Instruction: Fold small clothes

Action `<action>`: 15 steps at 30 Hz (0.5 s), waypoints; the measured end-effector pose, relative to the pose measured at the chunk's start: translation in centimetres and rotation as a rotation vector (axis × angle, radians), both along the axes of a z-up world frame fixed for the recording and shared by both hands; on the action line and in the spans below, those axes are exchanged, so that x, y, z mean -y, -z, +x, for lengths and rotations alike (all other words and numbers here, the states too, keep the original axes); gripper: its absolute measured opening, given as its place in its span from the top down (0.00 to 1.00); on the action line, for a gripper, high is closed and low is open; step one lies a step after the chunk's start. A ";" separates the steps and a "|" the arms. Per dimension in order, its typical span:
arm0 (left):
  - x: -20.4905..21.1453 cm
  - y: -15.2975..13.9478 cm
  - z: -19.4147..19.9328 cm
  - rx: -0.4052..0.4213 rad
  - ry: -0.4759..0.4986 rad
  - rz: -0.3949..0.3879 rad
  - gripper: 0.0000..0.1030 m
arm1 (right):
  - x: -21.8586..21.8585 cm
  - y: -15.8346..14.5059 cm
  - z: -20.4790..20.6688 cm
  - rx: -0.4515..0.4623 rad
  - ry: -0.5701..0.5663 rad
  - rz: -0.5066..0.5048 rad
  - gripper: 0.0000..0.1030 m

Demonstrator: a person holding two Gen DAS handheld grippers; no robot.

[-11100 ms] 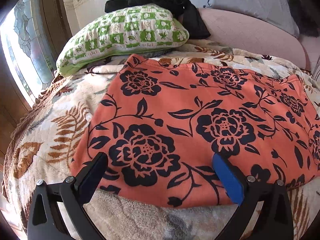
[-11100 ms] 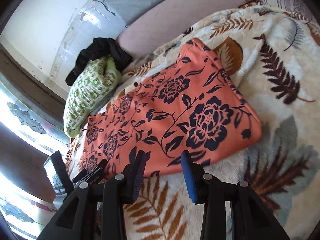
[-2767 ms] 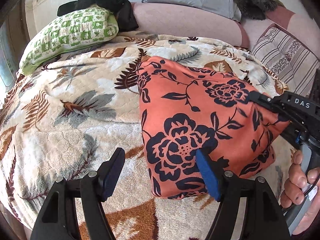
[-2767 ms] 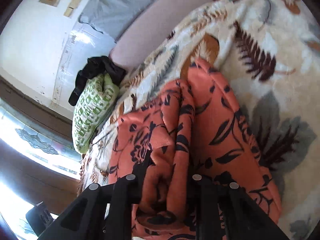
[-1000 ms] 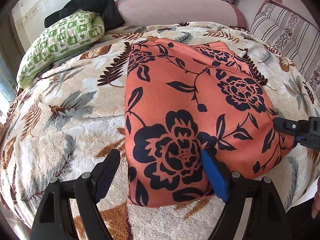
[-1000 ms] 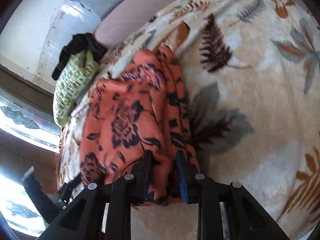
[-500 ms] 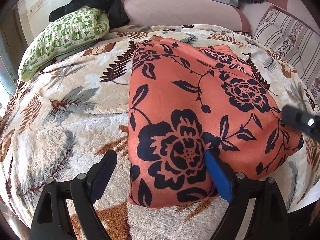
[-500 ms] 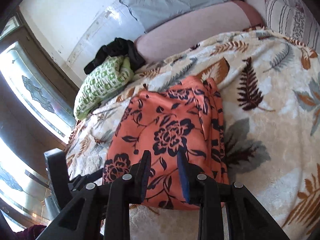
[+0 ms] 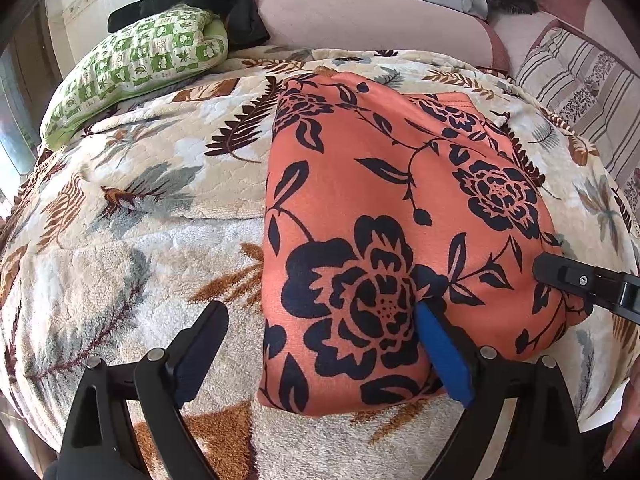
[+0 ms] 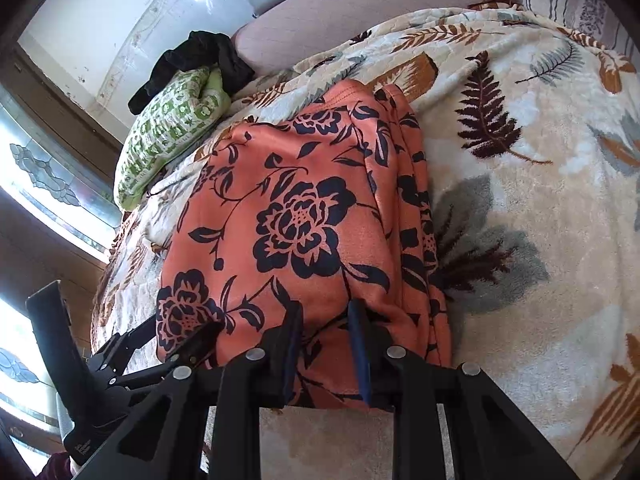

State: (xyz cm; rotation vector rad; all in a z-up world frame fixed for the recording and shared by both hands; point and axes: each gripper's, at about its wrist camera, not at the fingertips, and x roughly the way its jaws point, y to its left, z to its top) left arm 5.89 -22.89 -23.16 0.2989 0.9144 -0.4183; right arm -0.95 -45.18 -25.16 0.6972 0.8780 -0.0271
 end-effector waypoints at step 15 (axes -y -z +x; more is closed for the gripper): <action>-2.0 0.3 -0.3 -0.159 -0.043 -0.039 0.00 | -0.8 -0.3 -0.9 0.022 0.056 -0.026 0.74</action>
